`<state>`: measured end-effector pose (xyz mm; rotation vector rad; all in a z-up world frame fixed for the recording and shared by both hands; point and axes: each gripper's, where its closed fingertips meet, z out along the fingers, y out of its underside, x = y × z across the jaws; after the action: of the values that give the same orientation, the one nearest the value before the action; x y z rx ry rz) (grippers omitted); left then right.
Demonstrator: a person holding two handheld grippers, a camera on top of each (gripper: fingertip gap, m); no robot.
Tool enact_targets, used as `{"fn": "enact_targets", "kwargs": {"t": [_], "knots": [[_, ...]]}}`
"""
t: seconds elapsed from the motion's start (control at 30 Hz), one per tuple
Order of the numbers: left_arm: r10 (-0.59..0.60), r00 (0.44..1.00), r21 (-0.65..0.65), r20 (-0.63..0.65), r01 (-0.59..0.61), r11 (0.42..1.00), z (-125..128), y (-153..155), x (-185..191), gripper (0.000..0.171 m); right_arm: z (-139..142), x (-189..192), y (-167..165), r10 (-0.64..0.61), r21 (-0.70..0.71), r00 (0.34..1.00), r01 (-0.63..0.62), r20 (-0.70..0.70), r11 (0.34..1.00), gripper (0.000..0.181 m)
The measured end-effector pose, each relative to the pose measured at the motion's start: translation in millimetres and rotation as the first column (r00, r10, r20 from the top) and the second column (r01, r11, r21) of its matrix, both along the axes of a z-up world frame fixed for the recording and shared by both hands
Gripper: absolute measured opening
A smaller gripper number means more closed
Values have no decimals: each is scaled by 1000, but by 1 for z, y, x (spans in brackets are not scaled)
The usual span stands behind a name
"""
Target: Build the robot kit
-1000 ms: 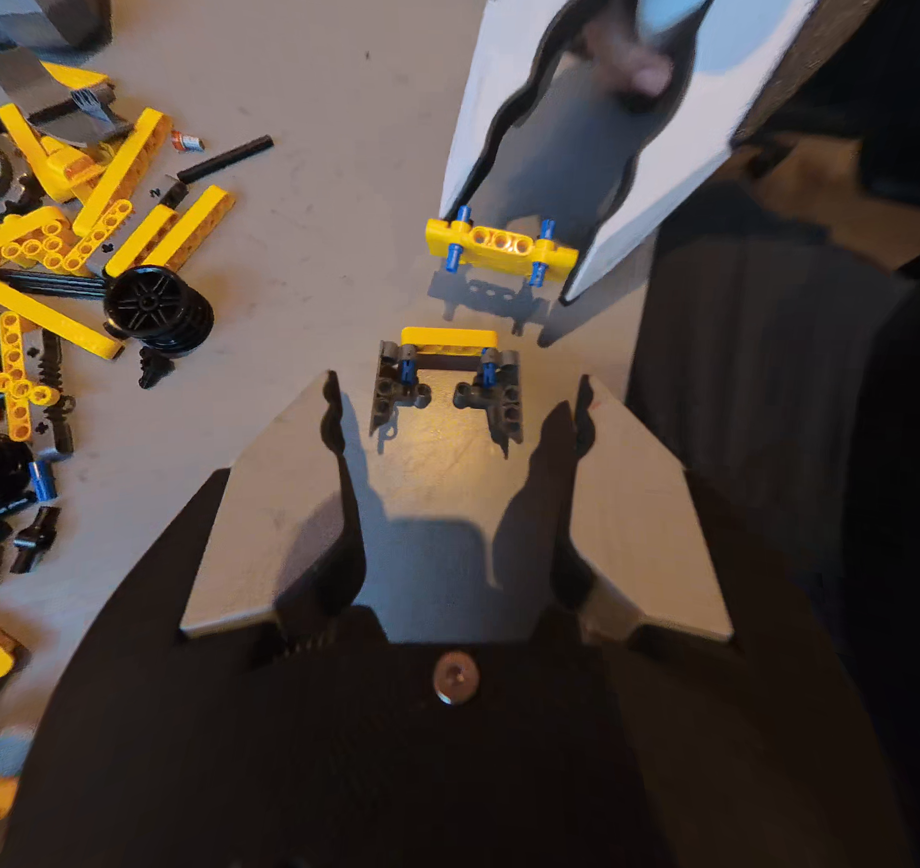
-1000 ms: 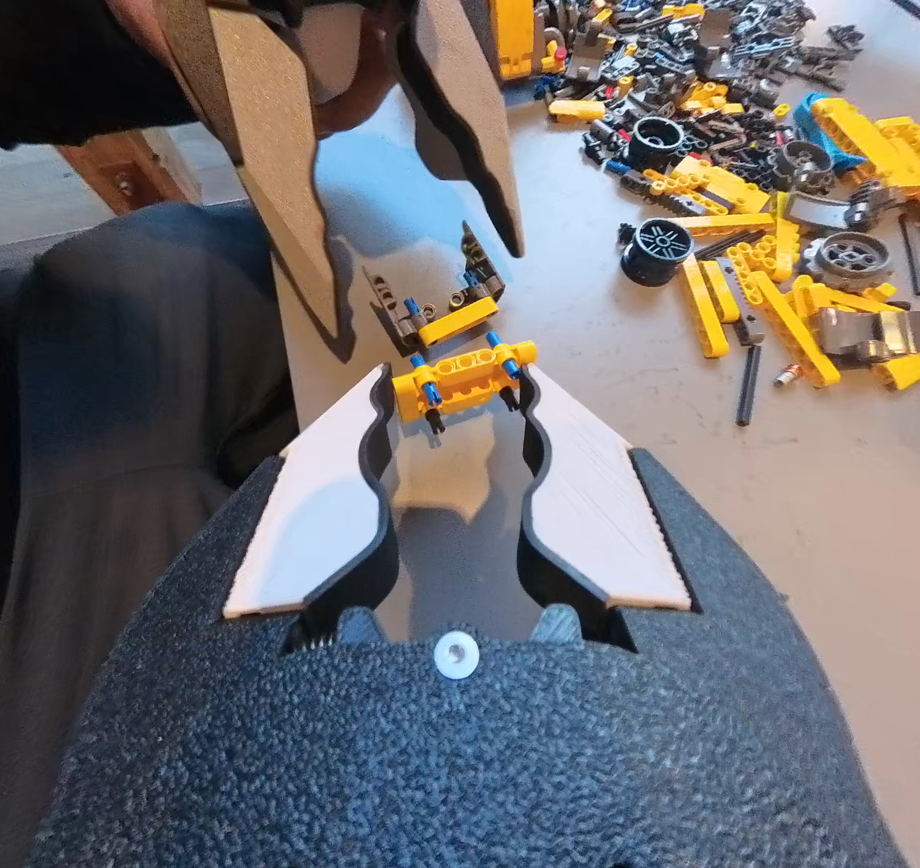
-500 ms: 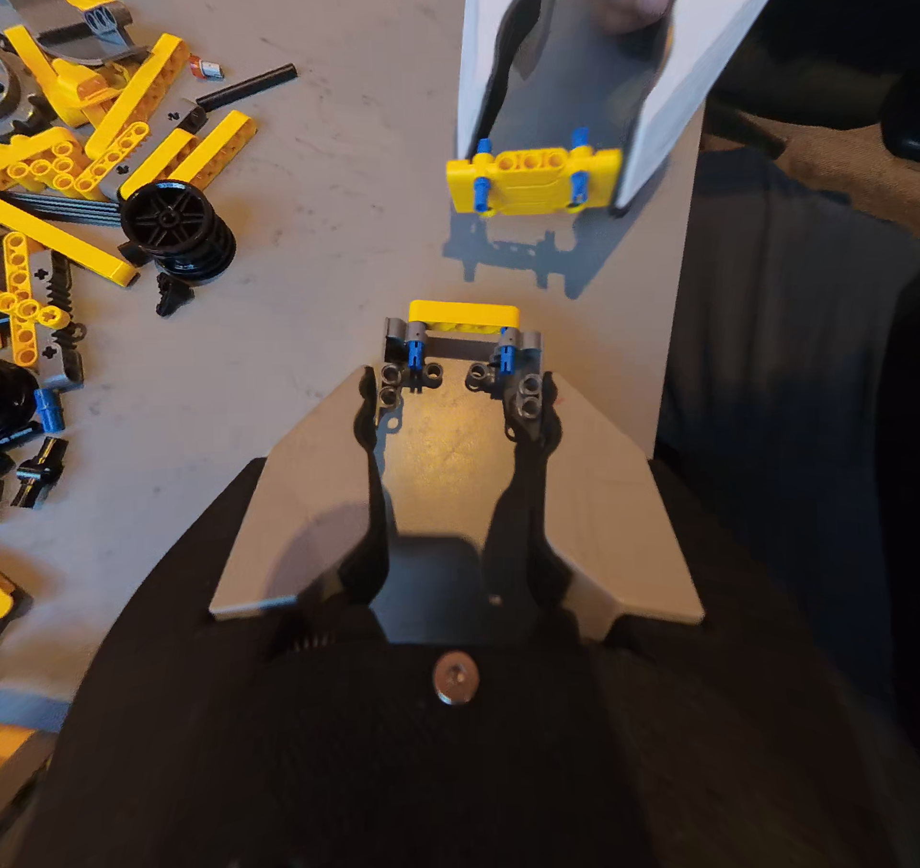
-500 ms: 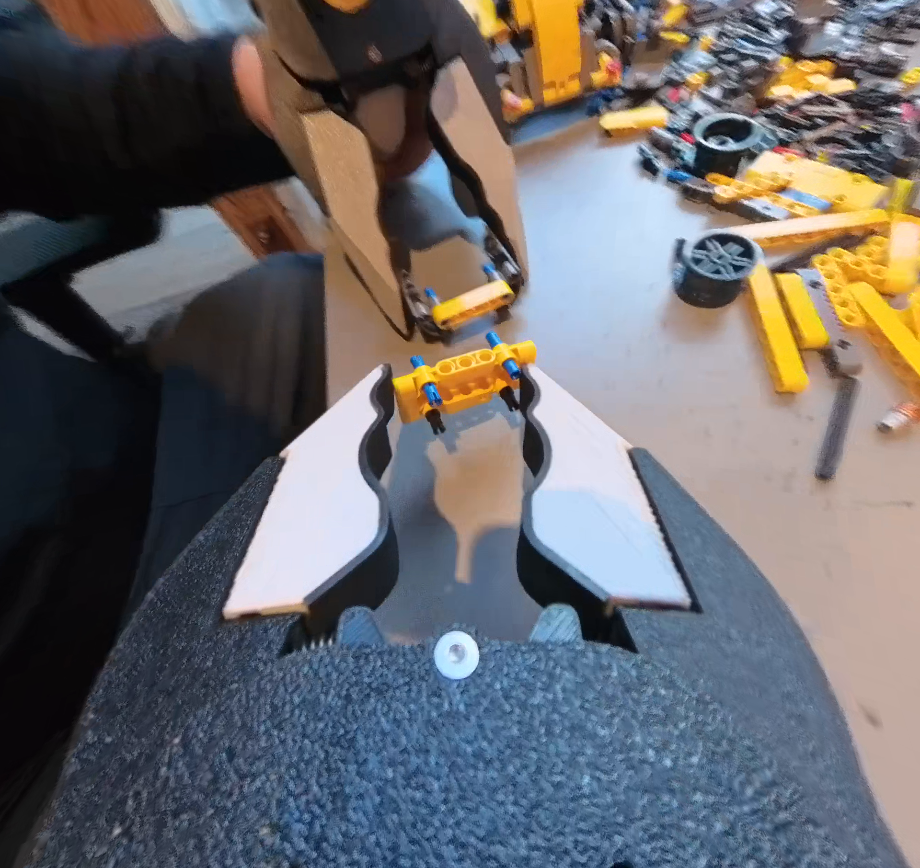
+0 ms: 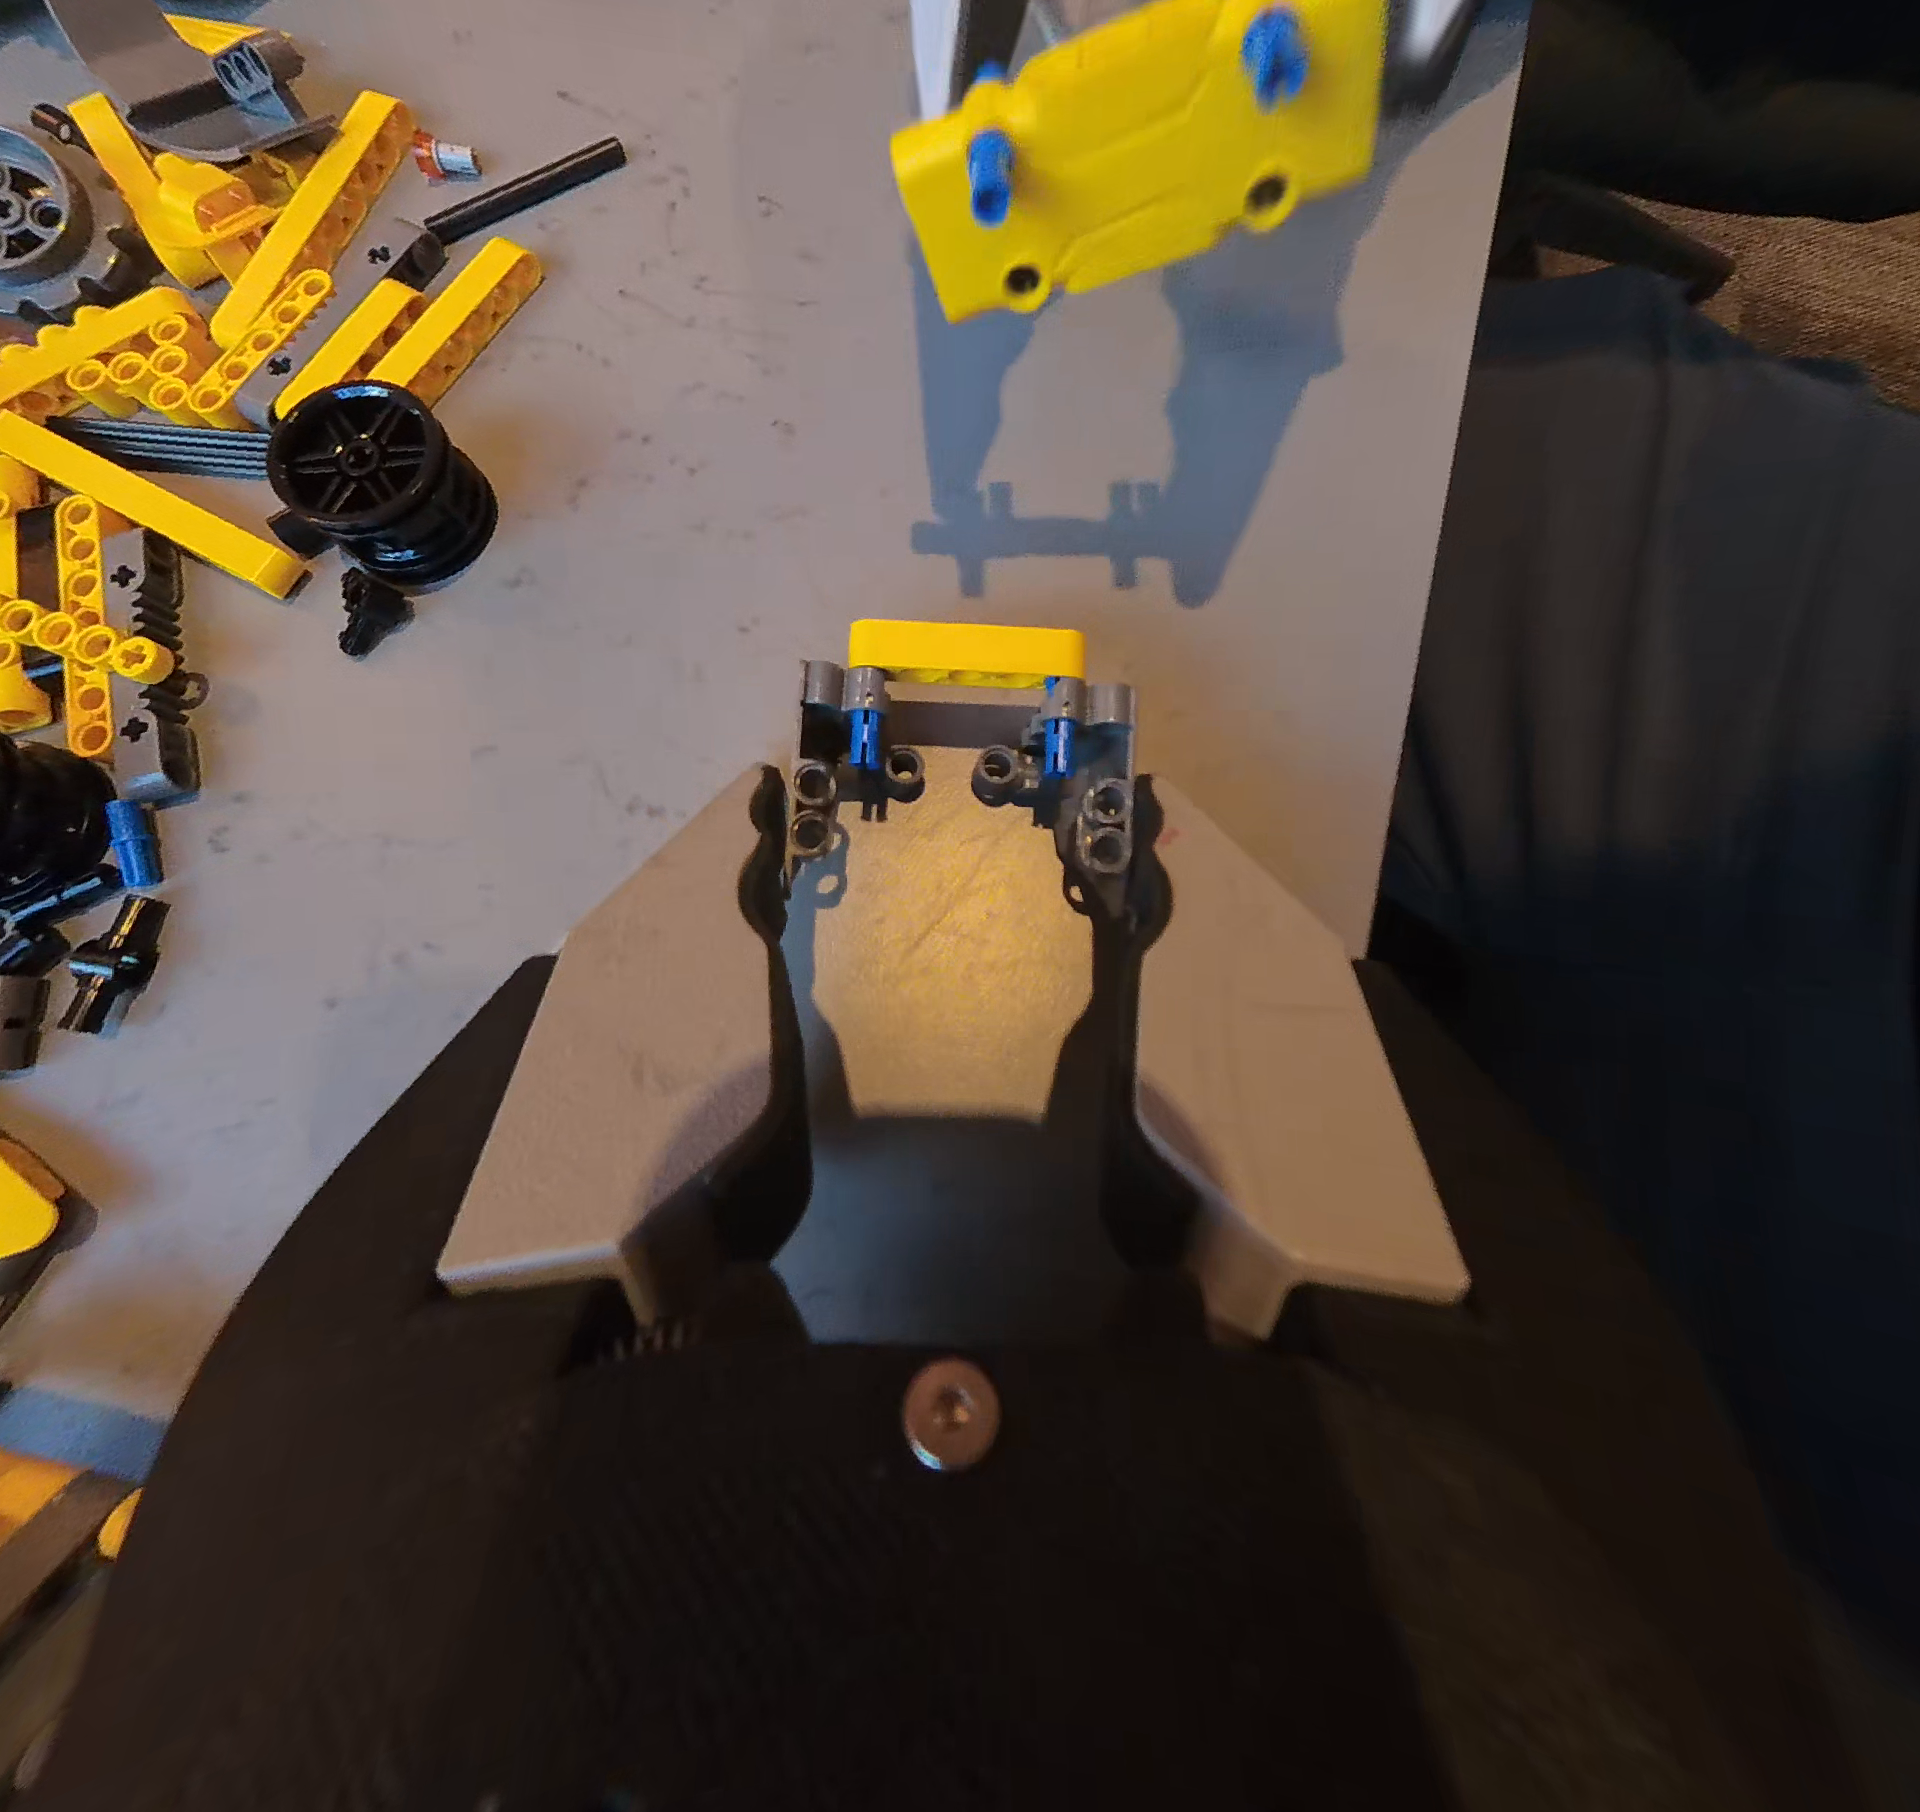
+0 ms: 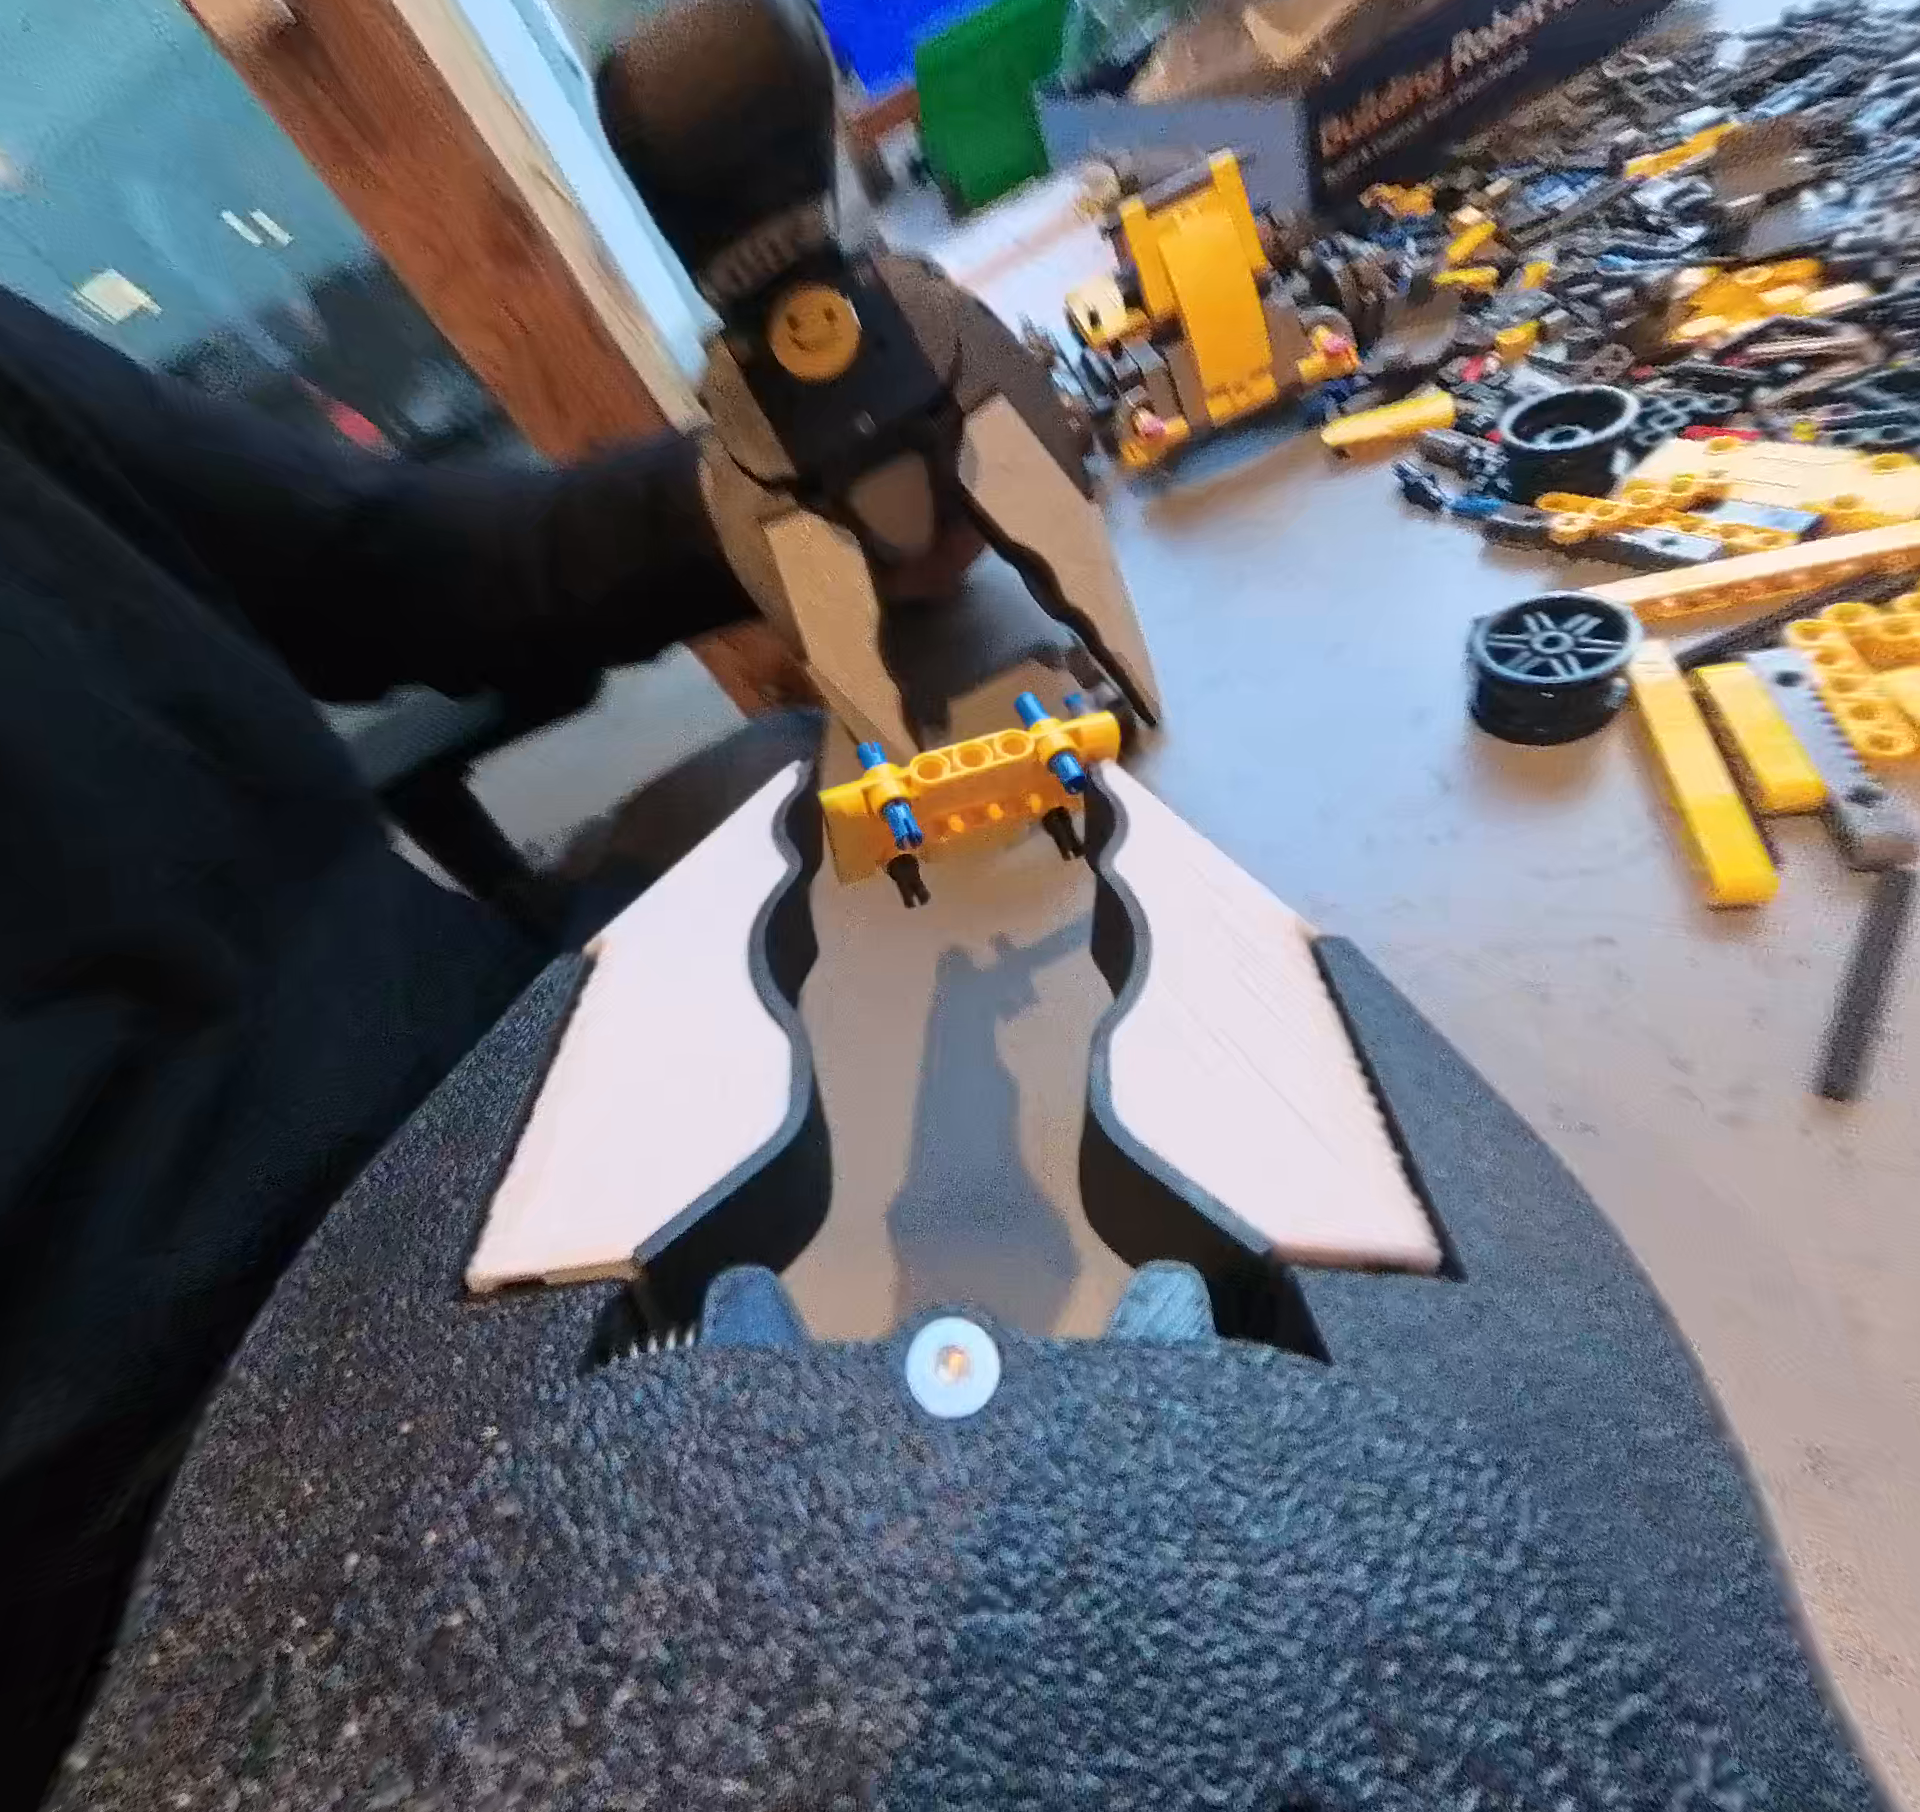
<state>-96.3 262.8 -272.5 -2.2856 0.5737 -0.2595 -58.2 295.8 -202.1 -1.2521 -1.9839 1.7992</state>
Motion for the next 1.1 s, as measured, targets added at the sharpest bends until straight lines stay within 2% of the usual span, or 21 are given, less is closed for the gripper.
{"fn": "enact_targets", "kwargs": {"t": [0.1,0.2,0.33,0.43,0.47,0.5,0.6,0.63,0.67,0.73,0.9,0.97,1.1], "knots": [[-21,999,-8,30,21,1000,1,-6,-1,64,-19,-3,0,-44,203,999,42,8,978,51],[-44,981,-25,187,49,998,11,-14,1,64,-21,-11,-1,-71,279,997,78,-34,957,50],[-163,899,163,407,104,981,54,-21,8,63,-1,-6,-24,31,347,969,57,-245,936,51],[-241,818,234,522,134,963,73,-30,11,63,14,-5,-24,20,422,913,169,-408,891,51],[-244,774,230,584,131,964,78,-31,12,63,19,-4,-25,17,438,894,202,-447,876,51],[-263,701,235,663,139,962,86,-33,14,63,24,-2,-27,23,459,876,229,-481,858,51],[-287,377,210,881,234,949,109,-42,24,63,32,5,-37,101,577,822,300,-560,760,51],[-263,299,185,917,266,946,111,-42,27,63,33,7,-40,127,613,806,326,-578,720,51],[-230,261,150,938,291,945,109,-40,31,63,34,9,-43,150,644,794,349,-589,681,51],[-185,255,91,949,337,937,101,-39,40,63,36,12,-47,195,692,770,392,-608,606,51],[-162,252,58,954,375,925,100,-40,48,63,32,13,-49,265,757,736,482,-623,441,51],[-141,221,48,965,378,924,99,-40,48,63,33,13,-51,291,766,720,515,-630,385,51],[-124,153,54,980,398,916,104,-42,46,63,35,13,-53,381,768,673,604,-634,211,50]]}}
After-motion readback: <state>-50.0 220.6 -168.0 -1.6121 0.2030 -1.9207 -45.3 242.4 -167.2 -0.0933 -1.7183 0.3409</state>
